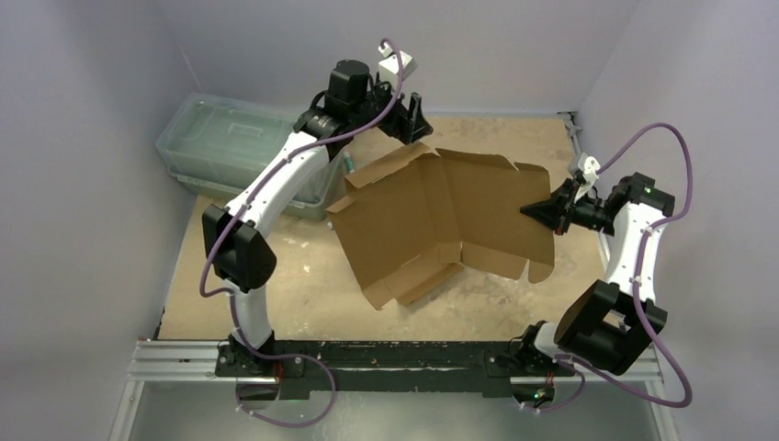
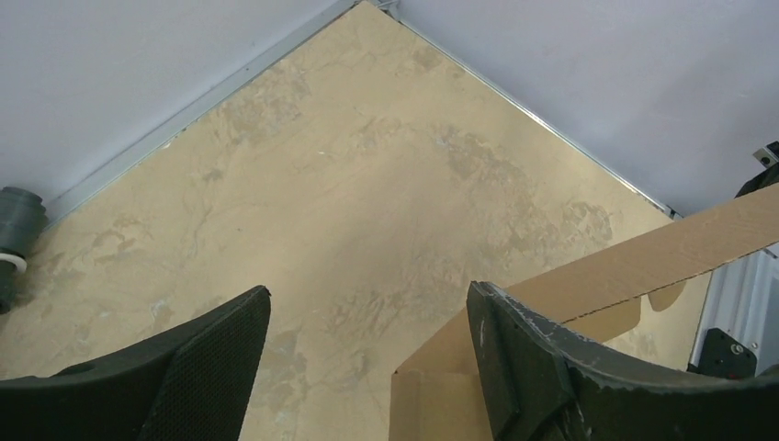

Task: Fold the paper box

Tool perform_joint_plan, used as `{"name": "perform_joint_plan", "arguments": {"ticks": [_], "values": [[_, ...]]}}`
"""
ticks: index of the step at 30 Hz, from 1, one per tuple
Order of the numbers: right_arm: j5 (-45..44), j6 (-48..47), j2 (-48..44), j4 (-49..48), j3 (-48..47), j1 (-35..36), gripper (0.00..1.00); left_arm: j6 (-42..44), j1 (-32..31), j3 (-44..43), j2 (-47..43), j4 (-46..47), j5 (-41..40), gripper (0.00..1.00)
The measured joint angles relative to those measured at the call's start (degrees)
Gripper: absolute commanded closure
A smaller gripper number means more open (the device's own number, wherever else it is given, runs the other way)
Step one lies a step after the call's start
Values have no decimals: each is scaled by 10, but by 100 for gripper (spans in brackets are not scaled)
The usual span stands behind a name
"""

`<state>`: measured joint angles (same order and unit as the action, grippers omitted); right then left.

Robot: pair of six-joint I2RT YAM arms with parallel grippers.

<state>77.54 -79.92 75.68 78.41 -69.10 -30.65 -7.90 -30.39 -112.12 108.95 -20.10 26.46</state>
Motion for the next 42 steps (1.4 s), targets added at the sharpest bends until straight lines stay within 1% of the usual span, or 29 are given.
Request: {"name": "perform_joint_plan", "arguments": {"ticks": [2, 4, 6, 7, 8, 10, 11, 12, 14, 15, 18, 20, 22, 23, 24, 25, 28, 31, 34, 36, 38, 42], "values": [[0, 2, 0, 0, 0, 0, 100, 0, 0, 0, -2, -2, -3, 16], [0, 4, 1, 0, 0, 0, 100, -9, 1, 27, -24, 19, -18, 10], [0, 7, 4, 0, -1, 0, 100, -25, 3, 92, -78, 48, -37, 9], [0, 8, 7, 0, -1, 0, 100, -36, 4, 138, -120, 66, -48, 11], [1, 10, 10, 0, -1, 0, 100, -46, 6, 169, -156, 75, -52, 15], [2, 11, 14, 0, -1, 0, 100, -77, 9, 247, -258, 110, -61, 26], [2, 12, 15, 0, -1, 0, 100, -90, 10, 273, -299, 128, -60, 33], [2, 13, 16, 0, -2, 0, 100, -108, 11, 305, -349, 154, -56, 43], [2, 13, 16, 0, -2, 0, 100, -143, 9, 356, -432, 196, -39, 55], [2, 13, 16, 0, -2, 0, 100, -160, 6, 374, -458, 210, -29, 61], [2, 15, 16, 0, -2, 0, 100, -204, -18, 436, -524, 250, -7, 74], [2, 15, 16, 0, -2, 0, 100, -216, -60, 468, -530, 250, -8, 80], [2, 15, 16, 0, -2, 0, 100, -216, -112, 495, -515, 233, -27, 82], [2, 15, 16, 0, -2, 0, 100, -215, -134, 503, -505, 223, -37, 85], [2, 16, 16, 0, -2, 0, 100, -212, -169, 510, -482, 207, -61, 88], [2, 17, 16, 0, -2, 0, 100, -209, -189, 513, -462, 195, -77, 91], [2, 19, 16, 0, -2, 0, 100, -180, -248, 515, -394, 149, -148, 92], [2, 19, 16, 0, -2, 0, 100, -157, -259, 515, -352, 132, -224, 91], [2, 19, 16, 0, -2, 0, 100, -133, -257, 515, -330, 134, -319, 87], [2, 19, 16, 0, -2, 0, 100, -120, -248, 509, -322, 142, -370, 88], [2, 19, 16, 0, -2, 0, 100, -118, -233, 496, -310, 163, -398, 88], [2, 19, 16, 0, -2, 0, 100, -119, -195, 464, -285, 210, -425, 88]]}}
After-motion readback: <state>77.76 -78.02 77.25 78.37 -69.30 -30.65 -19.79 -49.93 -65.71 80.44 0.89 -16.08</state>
